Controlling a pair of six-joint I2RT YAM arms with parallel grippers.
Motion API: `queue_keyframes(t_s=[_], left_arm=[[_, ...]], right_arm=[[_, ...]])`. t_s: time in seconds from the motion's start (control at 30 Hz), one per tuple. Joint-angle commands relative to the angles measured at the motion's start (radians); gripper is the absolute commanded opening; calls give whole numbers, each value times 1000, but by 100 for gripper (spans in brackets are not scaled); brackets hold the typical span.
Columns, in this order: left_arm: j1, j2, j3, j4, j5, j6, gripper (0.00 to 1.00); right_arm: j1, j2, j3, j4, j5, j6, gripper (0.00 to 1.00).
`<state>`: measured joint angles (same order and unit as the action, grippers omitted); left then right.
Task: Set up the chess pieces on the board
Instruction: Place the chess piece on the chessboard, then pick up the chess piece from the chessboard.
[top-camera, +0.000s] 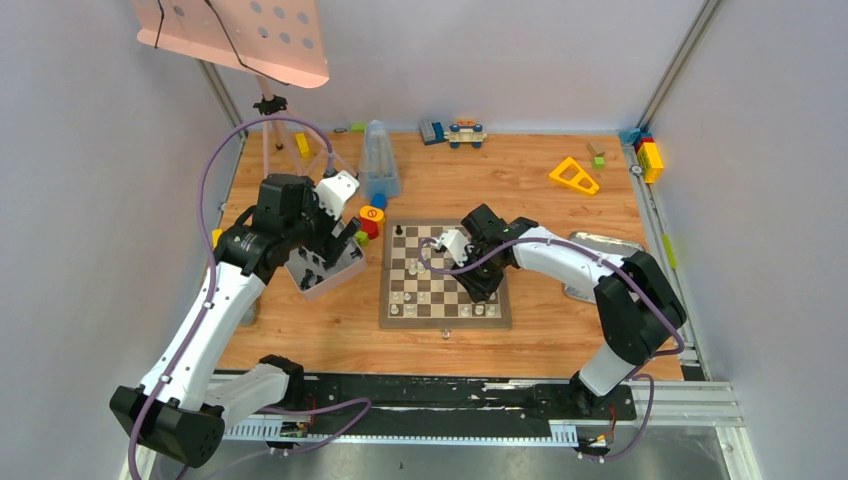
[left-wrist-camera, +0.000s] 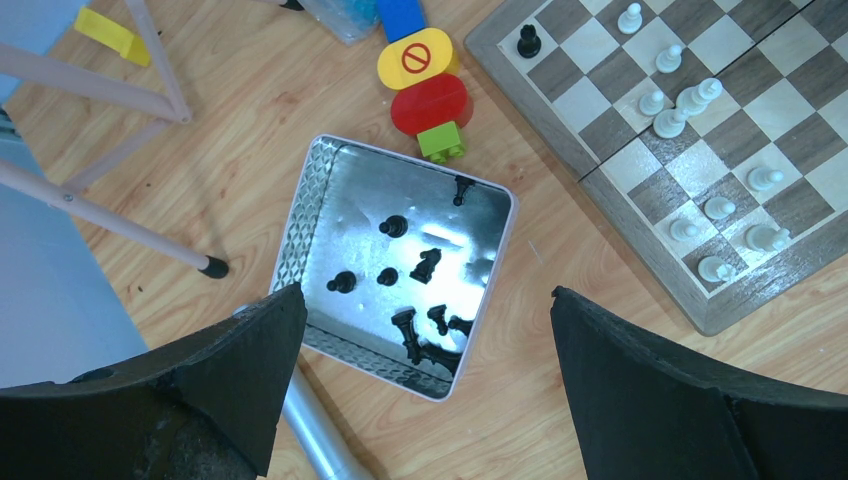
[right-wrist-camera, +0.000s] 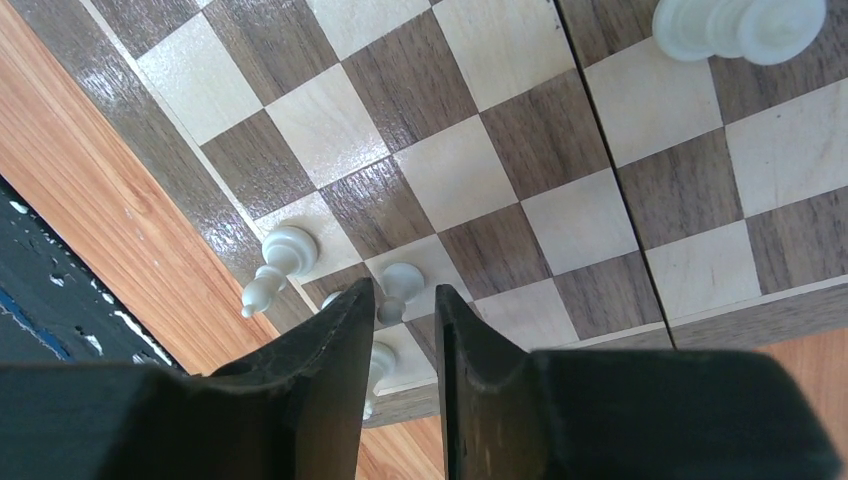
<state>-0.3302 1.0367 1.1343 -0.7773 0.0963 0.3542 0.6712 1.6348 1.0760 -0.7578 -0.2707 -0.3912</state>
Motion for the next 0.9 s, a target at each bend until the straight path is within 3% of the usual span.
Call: queue_keyframes(t_s=[0.0,0.17,0.4,0.87], left_arm=[[6,3,5,13,14,11,100],[7,10,-19,23,76,48,100],[2,78,-55,41,309,98,100],[-191,467,89,246,167,-25,94]], right_arm=[[5,1,18,23,11,-3,35],[-1,-32,60,42,50,-4,47],[-70,-106,103,97,14,21,52],[-292,-287,0,279,-52,109,48]])
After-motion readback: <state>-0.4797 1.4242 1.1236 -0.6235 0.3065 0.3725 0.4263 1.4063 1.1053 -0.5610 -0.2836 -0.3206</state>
